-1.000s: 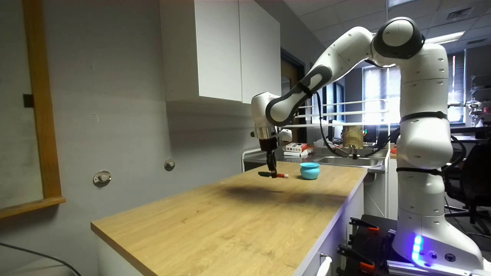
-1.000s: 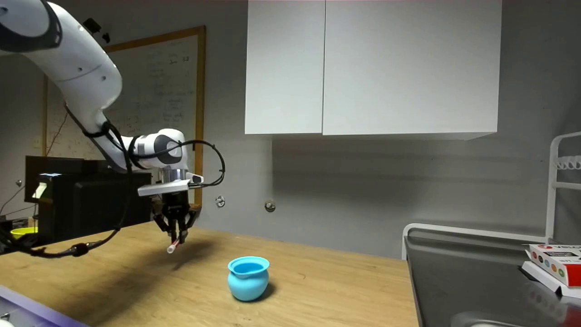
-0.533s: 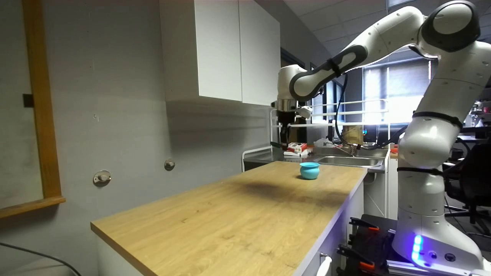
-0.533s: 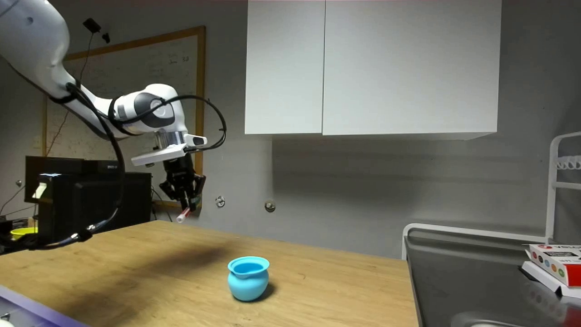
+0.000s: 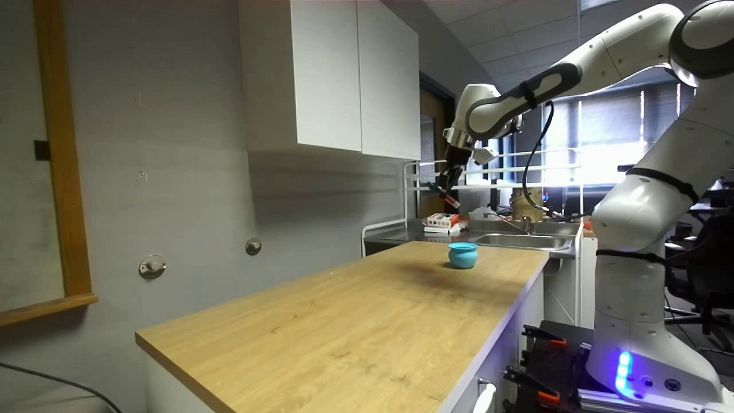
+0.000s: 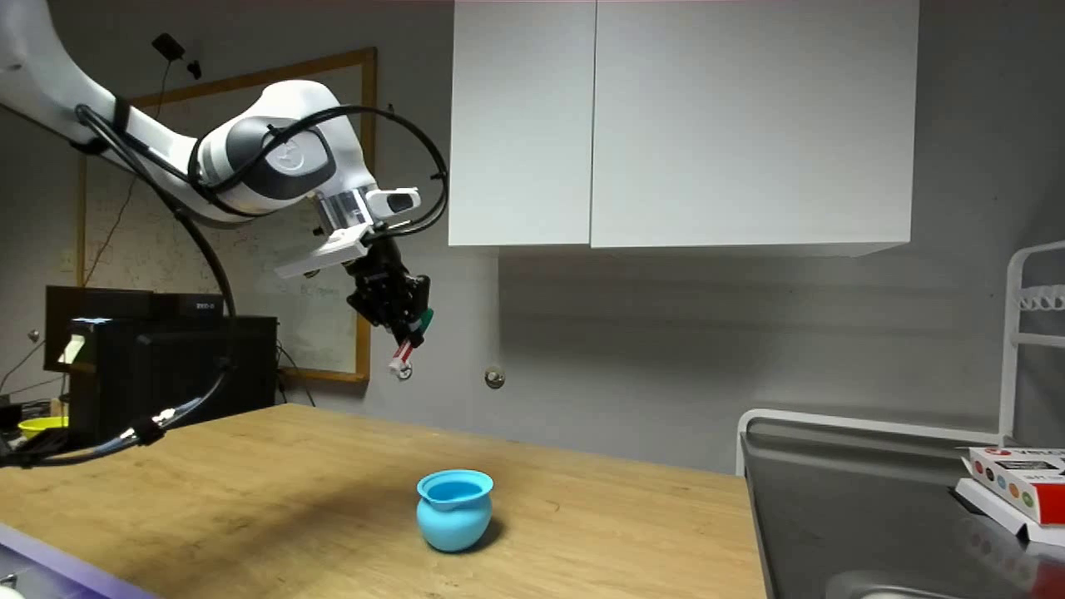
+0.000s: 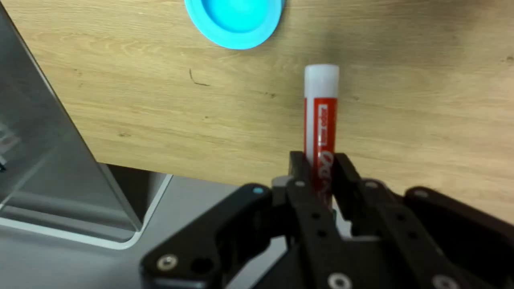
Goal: Put the marker in the blue vase
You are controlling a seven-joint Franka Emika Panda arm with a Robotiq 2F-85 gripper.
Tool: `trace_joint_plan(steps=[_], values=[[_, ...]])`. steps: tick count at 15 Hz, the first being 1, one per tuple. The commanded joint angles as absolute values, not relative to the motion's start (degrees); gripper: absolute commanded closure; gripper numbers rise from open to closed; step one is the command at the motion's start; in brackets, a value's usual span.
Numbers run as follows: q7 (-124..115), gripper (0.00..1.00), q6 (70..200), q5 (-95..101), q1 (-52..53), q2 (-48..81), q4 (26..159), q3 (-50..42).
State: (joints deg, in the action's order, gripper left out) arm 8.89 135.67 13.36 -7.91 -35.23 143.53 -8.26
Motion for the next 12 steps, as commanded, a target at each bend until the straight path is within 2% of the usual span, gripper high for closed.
trace_joint_plan(steps=[1,12], values=[[10.17,0.85,142.48,14.81,-10.87,-35.63,146.02,-10.7],[15.33,0.85,157.69,14.7,-15.96,-28.75,153.61,-16.73]])
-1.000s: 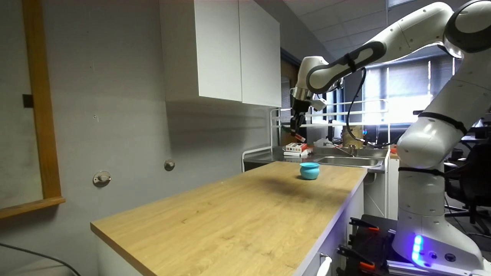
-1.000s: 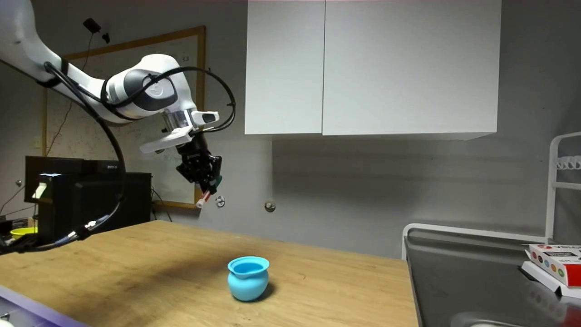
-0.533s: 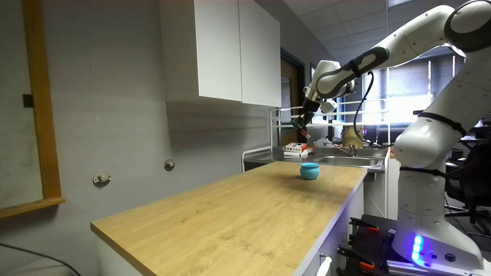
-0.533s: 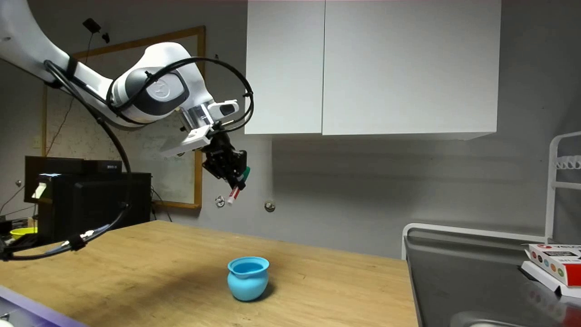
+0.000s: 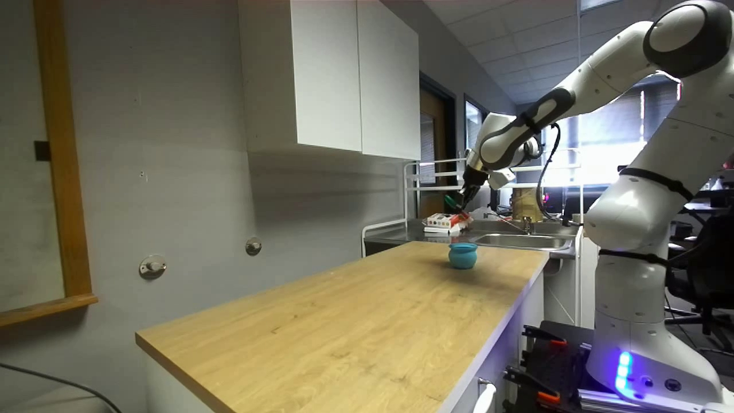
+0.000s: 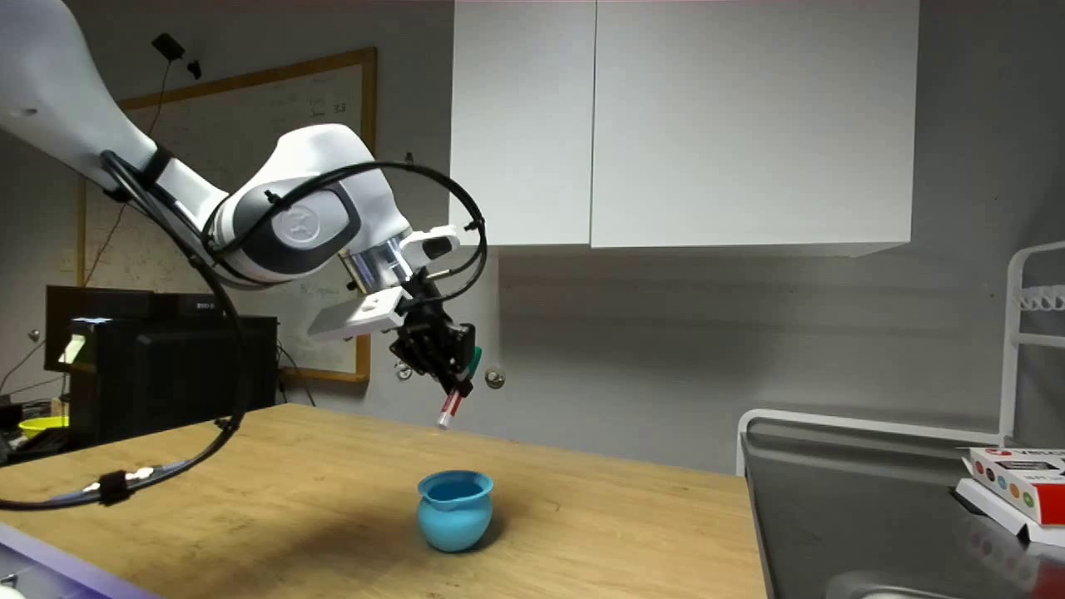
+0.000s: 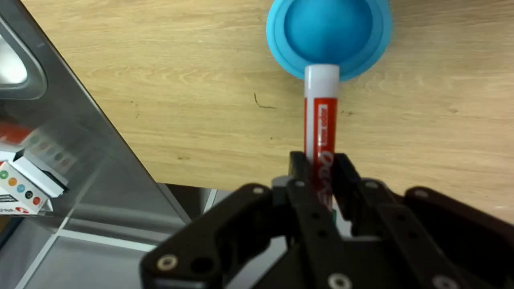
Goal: Put the marker in the blue vase
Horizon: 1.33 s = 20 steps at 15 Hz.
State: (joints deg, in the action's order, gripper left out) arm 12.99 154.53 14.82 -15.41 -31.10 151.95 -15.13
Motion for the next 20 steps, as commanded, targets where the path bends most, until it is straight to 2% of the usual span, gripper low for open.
trace_joint_plan(steps=[1,20], values=[[15.74,0.85,158.48,14.48,-16.0,-27.94,154.08,-17.22],[16.16,0.86,165.48,13.34,-14.35,-17.96,153.83,-16.75]])
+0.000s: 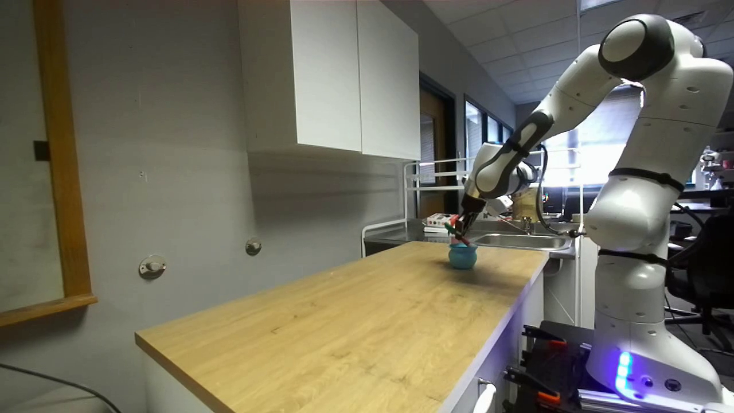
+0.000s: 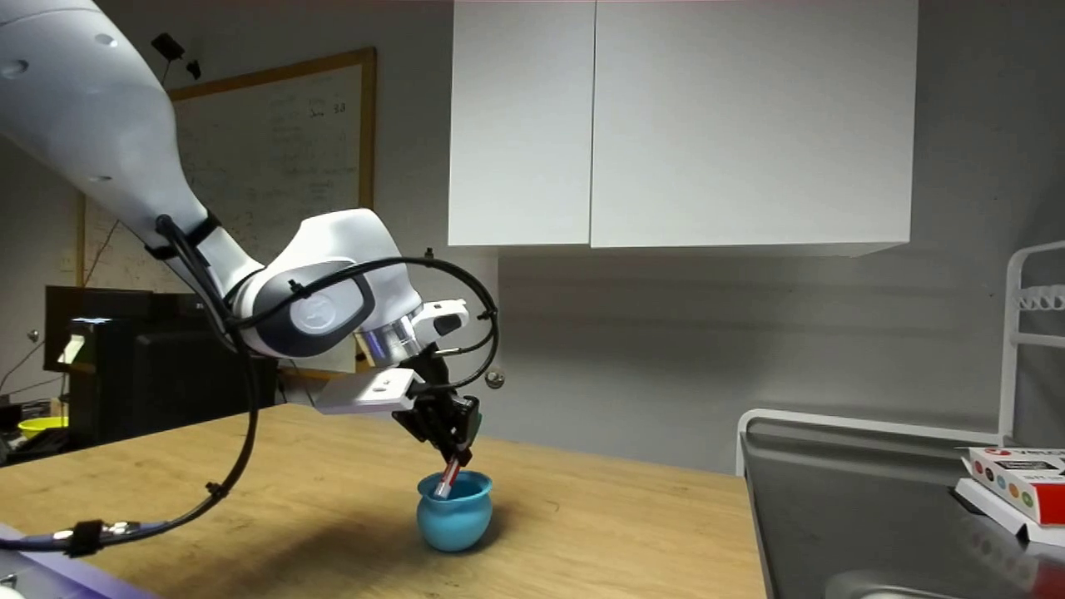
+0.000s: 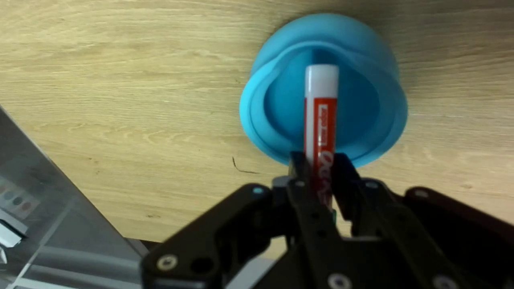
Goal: Put the marker in the blue vase
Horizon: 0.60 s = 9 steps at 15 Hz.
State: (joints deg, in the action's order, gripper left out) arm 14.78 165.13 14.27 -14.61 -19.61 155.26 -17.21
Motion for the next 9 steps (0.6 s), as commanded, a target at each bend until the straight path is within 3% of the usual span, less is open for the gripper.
trace_joint_plan(steps=[1,9], values=[[16.24,0.86,165.52,13.23,-14.19,-17.61,153.53,-16.78],[16.52,0.86,166.55,11.87,-12.51,-14.09,151.45,-16.97]])
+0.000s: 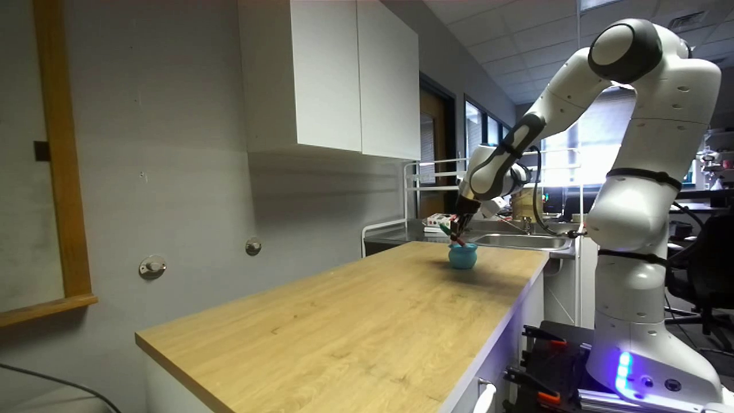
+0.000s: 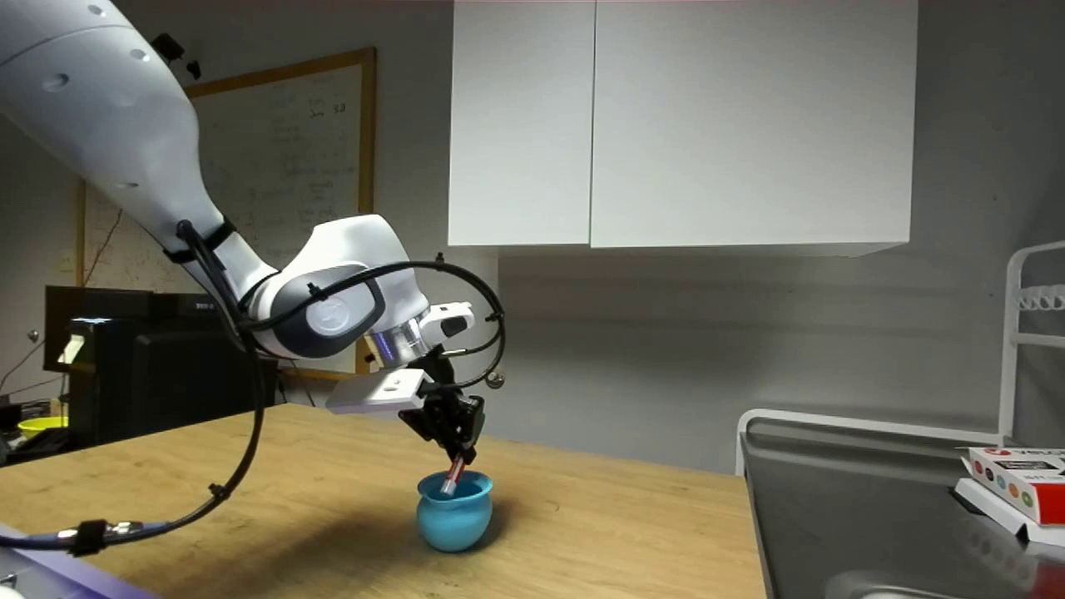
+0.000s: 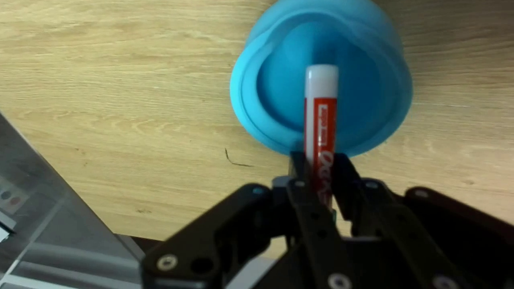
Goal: Put the marker in the blue vase
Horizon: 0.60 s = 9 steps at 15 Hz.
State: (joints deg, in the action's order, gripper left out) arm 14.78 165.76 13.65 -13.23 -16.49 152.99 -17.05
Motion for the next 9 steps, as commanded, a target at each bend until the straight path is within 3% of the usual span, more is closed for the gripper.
trace_joint_plan(steps=[1,4,5,9], values=[[16.43,0.86,166.74,11.94,-12.48,-13.54,151.17,-16.86],[16.47,0.88,166.61,11.86,-12.34,-12.52,150.36,-16.81],[16.54,0.64,166.42,11.69,-12.24,-12.35,150.13,-16.86],[16.65,0.34,166.32,11.43,-12.16,-12.18,149.55,-16.85]])
